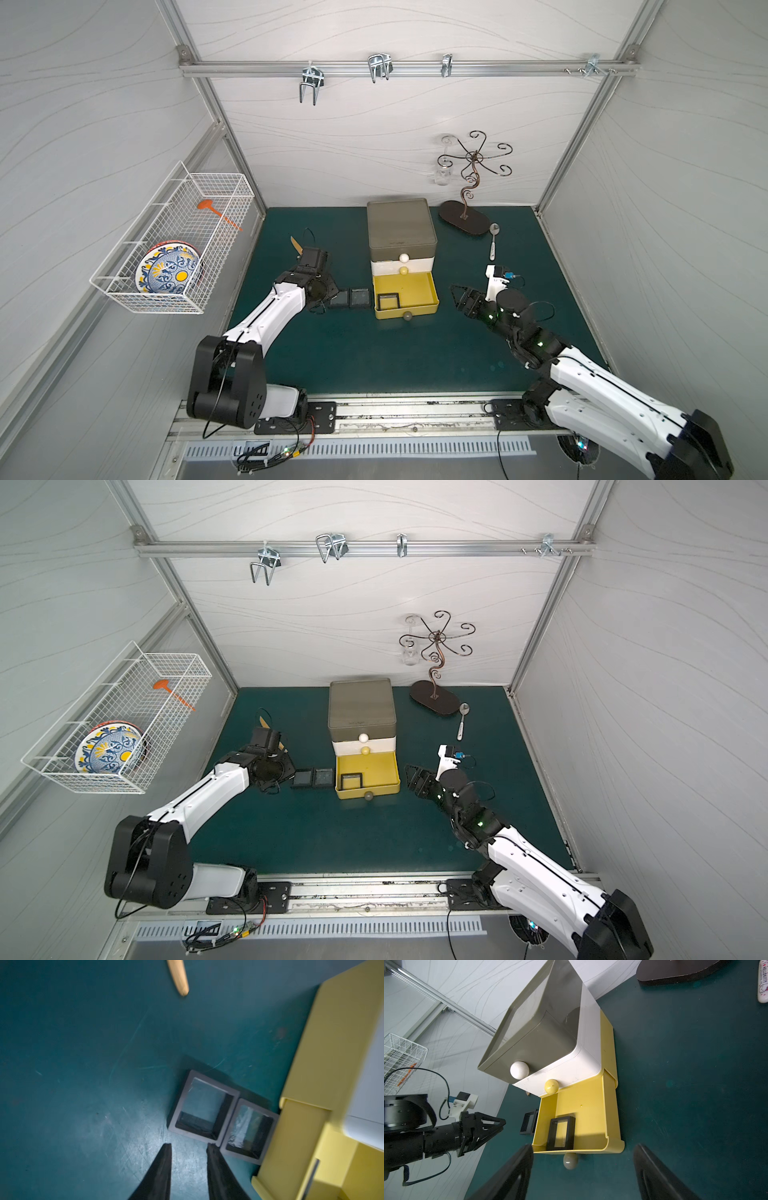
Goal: Place the brooch boxes into the drawer by color
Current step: Pick up the brooch box from the center of the board.
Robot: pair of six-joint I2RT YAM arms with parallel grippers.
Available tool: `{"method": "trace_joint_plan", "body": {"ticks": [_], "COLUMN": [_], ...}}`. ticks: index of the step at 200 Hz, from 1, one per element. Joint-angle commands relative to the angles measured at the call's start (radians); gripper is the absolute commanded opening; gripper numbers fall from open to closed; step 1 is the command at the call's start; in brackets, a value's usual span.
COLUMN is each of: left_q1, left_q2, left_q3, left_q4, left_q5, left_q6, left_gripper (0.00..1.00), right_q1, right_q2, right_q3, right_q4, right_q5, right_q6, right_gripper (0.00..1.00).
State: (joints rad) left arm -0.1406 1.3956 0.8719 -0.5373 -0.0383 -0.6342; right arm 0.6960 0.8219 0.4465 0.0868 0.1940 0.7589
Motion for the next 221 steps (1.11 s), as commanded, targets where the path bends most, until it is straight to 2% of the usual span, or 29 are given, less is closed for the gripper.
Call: {"method": "trace_joint_plan", "body": {"ticks": [1,22,125,157,179,211,221], "left_q1": [0.03,0.032,0.032,0.032,0.032,0.031,0.031], "left_q2": [0.051,0.078,0.162,0.167,0.163,0.159,0.16], "left_q3": [-0.009,-0.023,-0.051,-0.051,-0.054,-0.062,-0.063], "left_q4": [0.07,0.106,0.118,0.119,0.117,0.117,0.118], "left_q5": [0.038,0.068,0.035,0.037,0.035,0.032,0.035], "left_q6": [-0.021,-0.018,-0.012,-0.009,-0.009,-0.008,-0.009], "left_gripper": [0.33,0.33,0.31,0.23,0.11,0.0,0.0], "right_q1": [-0.006,-0.005,-0.007,-0.007,-0.007,-0.006,-0.006], "right_q2": [0.001,-0.006,-0.004,0.0,0.0,0.001,0.0], "right_q3": [0.012,0.006,0.004,0.006,0.006,0.006,0.005], "right_q4": [-0.001,-0.004,-0.01,-0.013,-0.014,-0.017,-0.017], "right_q5": [-0.014,-0.008,-0.002,-0.002,-0.002,-0.003,-0.004], "right_q6": [-0.015,-0.016,-0.012,-0.012,-0.012,-0.011,-0.011], "right_gripper": [0.81,0.81,0.82,0.82,0.82,0.83,0.83]}}
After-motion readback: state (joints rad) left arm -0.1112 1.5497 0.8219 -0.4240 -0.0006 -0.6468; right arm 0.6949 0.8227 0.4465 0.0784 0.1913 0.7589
